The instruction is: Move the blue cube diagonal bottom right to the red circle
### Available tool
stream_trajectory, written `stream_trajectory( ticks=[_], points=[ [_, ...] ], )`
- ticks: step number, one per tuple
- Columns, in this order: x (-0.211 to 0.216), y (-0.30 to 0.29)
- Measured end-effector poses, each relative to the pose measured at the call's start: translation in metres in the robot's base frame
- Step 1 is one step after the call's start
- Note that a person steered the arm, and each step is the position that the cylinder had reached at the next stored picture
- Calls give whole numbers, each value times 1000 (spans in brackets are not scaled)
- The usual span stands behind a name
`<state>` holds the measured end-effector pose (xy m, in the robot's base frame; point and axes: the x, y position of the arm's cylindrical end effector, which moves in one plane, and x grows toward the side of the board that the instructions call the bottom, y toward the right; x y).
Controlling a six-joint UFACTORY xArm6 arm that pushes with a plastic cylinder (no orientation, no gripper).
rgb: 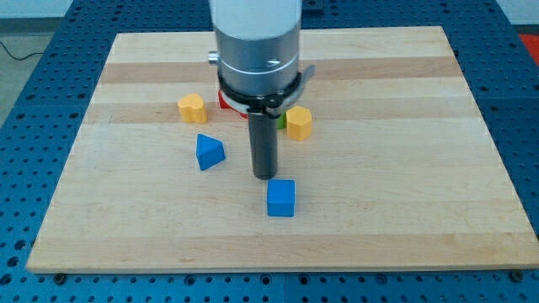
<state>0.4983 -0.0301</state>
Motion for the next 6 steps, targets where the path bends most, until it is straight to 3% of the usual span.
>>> stream_trajectory(
  ticks=[2,6],
  points=[
    [27,-25],
    [40,13]
  ],
)
